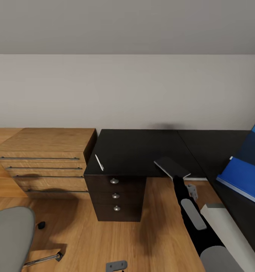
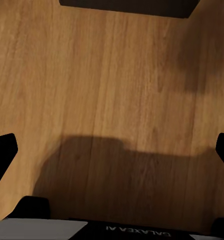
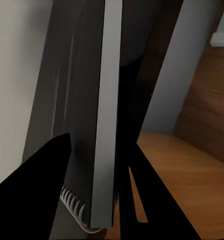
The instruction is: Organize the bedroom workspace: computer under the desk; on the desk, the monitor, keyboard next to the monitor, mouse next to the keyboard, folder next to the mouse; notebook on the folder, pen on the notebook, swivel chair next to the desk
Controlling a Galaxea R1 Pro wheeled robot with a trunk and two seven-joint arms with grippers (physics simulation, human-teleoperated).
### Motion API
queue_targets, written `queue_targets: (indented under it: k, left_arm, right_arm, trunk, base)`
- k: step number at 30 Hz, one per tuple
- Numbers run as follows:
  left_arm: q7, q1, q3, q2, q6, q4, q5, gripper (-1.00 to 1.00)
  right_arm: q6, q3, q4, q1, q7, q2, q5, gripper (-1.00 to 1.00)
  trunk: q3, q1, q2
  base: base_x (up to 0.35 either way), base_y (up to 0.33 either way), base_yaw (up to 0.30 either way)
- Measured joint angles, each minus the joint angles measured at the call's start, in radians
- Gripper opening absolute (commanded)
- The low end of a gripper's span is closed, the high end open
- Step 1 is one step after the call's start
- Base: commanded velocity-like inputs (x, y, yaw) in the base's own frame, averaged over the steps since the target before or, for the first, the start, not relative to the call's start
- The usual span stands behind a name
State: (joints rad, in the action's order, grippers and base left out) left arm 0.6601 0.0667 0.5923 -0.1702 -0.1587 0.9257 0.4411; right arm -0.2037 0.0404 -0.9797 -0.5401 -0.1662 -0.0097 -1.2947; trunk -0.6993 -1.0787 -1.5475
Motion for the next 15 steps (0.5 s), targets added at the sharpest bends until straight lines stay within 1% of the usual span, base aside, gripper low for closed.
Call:
queue_targets:
  k: [6,10,12,15]
  left_arm:
    - [0.0,0.0,0.004,0.0,0.001,-0.026,0.0,1.0]
    - [0.0,0.0,0.004,-0.001,0.001,-0.031,0.0,1.0]
    - [0.0,0.0,0.004,-0.001,0.001,-0.033,0.0,1.0]
    - [-0.001,0.0,0.004,-0.001,0.001,-0.034,0.0,1.0]
  right_arm:
    - [-0.005,-0.001,-0.033,0.016,0.005,-0.001,0.0,-1.0]
    - [-0.01,-0.003,-0.047,0.019,0.022,-0.002,0.001,-1.0]
    - [-0.012,-0.005,-0.065,0.027,0.03,-0.004,0.002,-1.0]
    - [-0.019,-0.013,-0.101,0.034,0.031,-0.01,0.003,-1.0]
  trunk:
    - [0.019,0.023,0.042]
    - [0.031,0.038,0.07]
    - [0.037,0.046,0.084]
    - [0.036,0.046,0.084]
  base:
    - [0.0,0.0,0.0]
    - [0.0,0.0,-0.008]
    - [0.0,0.0,-0.141]
    - [0.0,0.0,-0.2]
